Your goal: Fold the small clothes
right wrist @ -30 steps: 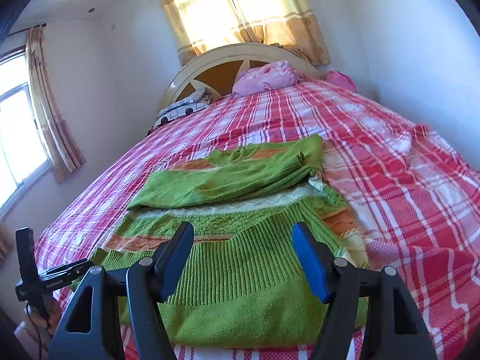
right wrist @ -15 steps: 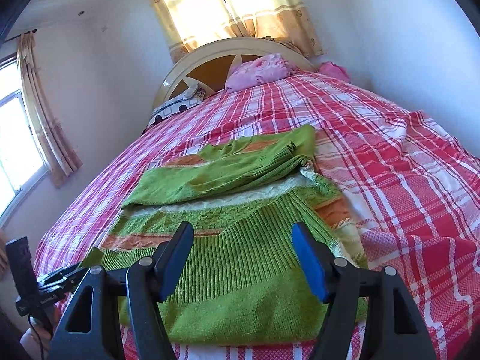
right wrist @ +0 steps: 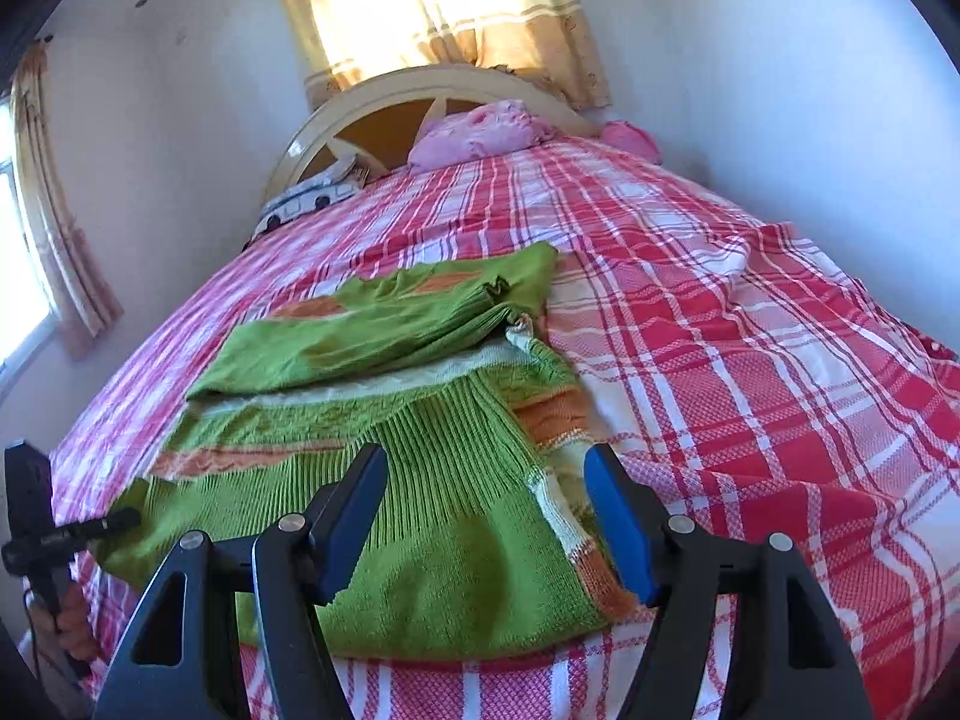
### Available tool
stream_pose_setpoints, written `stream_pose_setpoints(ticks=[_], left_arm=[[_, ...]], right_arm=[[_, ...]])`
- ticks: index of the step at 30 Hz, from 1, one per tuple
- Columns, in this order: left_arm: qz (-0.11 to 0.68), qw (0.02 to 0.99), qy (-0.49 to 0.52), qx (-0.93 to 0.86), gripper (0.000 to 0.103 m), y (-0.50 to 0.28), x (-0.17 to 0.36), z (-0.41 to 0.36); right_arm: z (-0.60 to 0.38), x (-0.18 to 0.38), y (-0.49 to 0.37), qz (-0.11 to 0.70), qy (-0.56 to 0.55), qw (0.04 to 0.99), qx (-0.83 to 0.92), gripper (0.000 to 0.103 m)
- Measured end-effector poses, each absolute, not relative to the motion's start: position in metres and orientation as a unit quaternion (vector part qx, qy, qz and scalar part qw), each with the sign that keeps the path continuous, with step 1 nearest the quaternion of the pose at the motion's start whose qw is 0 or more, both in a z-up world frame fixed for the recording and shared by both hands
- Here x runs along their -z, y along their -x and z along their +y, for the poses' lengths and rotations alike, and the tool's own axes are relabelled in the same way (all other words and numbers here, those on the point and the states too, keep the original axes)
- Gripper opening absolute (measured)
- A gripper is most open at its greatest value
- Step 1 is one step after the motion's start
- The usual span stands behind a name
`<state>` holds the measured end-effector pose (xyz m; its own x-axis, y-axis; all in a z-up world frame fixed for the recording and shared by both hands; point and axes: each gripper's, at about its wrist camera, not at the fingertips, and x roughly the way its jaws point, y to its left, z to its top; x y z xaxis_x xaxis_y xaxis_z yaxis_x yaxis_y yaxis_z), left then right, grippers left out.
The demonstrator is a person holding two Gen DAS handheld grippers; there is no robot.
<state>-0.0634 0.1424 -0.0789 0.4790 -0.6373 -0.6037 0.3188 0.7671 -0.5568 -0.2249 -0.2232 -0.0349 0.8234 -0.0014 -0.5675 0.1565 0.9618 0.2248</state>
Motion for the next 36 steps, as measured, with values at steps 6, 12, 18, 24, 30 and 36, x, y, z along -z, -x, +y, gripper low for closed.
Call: stream_pose_setpoints(ticks=[6, 12, 18, 24, 30, 36], left_arm=[[0.433, 0.830, 0.201, 0.288, 0.036, 0.054, 0.079, 0.141], [0.426, 0.850, 0.142, 0.275, 0.035, 0.060, 0.075, 0.127], [0.425, 0.854, 0.135, 0.270, 0.011, 0.062, 0.075, 0.129], [0.392, 0.870, 0.130, 0.270, 0.010, 0.072, 0.057, 0.135], [0.375, 0.877, 0.136, 0.269, 0.010, 0.068, 0.044, 0.134], [0.381, 0.876, 0.137, 0.262, 0.009, 0.056, 0.043, 0.132]], right_arm=[[-0.202, 0.041, 0.188, 0.326, -0.044, 0.944, 0.019, 0.069], [-0.189, 0.061, 0.147, 0.396, -0.002, 0.918, -0.006, 0.069], [-0.187, 0.061, 0.154, 0.398, 0.018, 0.917, -0.001, 0.011], [-0.191, 0.037, 0.188, 0.346, -0.017, 0.938, -0.001, 0.008], [-0.182, 0.010, 0.204, 0.296, -0.009, 0.955, 0.023, 0.008], [-0.173, 0.005, 0.197, 0.291, 0.029, 0.955, 0.039, 0.008]])
